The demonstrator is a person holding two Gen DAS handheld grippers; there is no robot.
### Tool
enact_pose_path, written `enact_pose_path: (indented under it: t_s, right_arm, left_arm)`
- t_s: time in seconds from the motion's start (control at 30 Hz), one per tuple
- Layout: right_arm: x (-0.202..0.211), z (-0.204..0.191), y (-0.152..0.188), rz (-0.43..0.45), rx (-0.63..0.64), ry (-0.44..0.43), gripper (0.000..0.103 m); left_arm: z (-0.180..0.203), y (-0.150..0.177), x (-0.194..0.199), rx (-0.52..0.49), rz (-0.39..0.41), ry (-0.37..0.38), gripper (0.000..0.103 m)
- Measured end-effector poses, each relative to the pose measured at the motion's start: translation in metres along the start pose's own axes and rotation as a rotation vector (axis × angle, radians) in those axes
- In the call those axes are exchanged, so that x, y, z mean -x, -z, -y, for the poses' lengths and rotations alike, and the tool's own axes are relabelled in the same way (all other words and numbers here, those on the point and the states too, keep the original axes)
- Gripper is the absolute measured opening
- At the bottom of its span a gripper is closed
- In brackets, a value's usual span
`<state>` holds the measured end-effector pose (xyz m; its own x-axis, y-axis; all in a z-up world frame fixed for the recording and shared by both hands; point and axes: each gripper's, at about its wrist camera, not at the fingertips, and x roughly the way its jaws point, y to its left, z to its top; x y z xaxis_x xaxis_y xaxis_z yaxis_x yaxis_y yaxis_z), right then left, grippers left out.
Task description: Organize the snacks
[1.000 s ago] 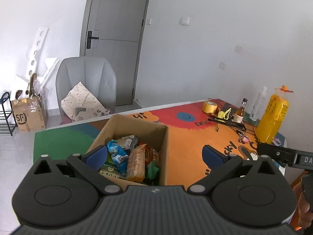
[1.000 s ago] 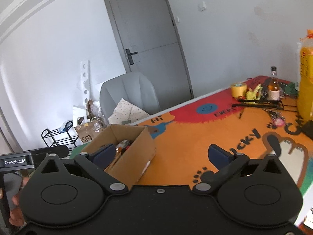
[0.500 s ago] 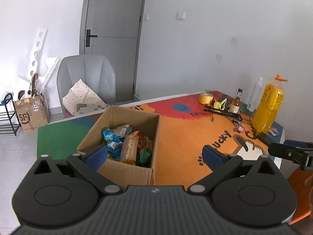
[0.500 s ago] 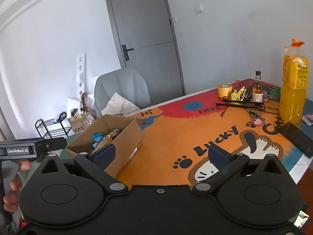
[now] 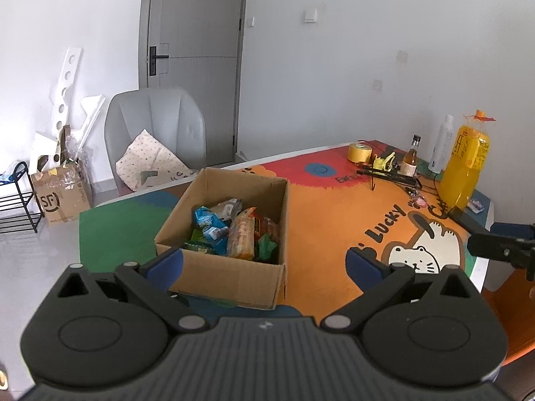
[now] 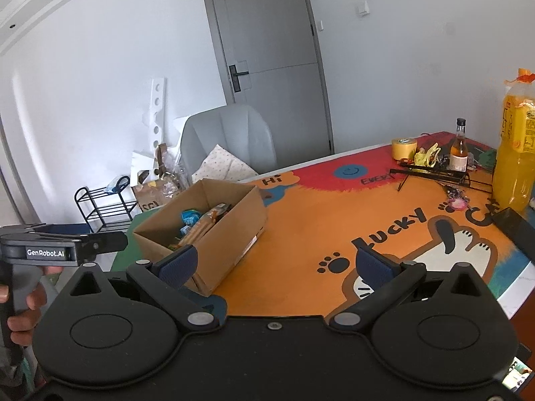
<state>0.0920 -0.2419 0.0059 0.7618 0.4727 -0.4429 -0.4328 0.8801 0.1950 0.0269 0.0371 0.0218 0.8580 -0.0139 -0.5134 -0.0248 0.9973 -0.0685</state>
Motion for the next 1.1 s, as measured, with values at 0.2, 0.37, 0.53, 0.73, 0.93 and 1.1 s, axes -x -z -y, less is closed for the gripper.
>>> enact_pose_path:
  t_s: [0.2, 0.37, 0.53, 0.73, 0.93, 1.1]
  right_arm:
    - [-0.0004, 0.0027, 0.0013, -0.009, -0.015, 0.002, 0.103]
    - [-0.0002, 0.0053, 0.0019, -0.011, -0.029, 0.008, 0.103]
    - [0.0004, 0.0057, 0.0014, -0.007, -0.029, 0.021, 0.103]
    - [0.0008, 0.0063, 0.0002, -0.004, -0.027, 0.034, 0.103]
    - [0.0013, 0.0046, -0.0006, -0.005, -0.012, 0.029, 0.103]
    - [0.0009, 0.0043, -0.0004, -0.008, -0.008, 0.029, 0.103]
  left_arm:
    - [-0.0019, 0.002, -0.0001, 0.0, -0.007, 0.001, 0.103]
    - [-0.0011, 0.003, 0.0004, -0.002, -0.007, 0.005, 0.103]
    - [0.0001, 0.0038, -0.0001, -0.001, -0.01, 0.004, 0.103]
    - [0.0031, 0.0037, 0.0, -0.012, -0.011, 0.014, 0.103]
    - [0.0052, 0.0026, 0.0006, -0.017, -0.009, 0.016, 0.103]
    - [0.0057, 0.0025, 0.0005, -0.017, -0.011, 0.016, 0.103]
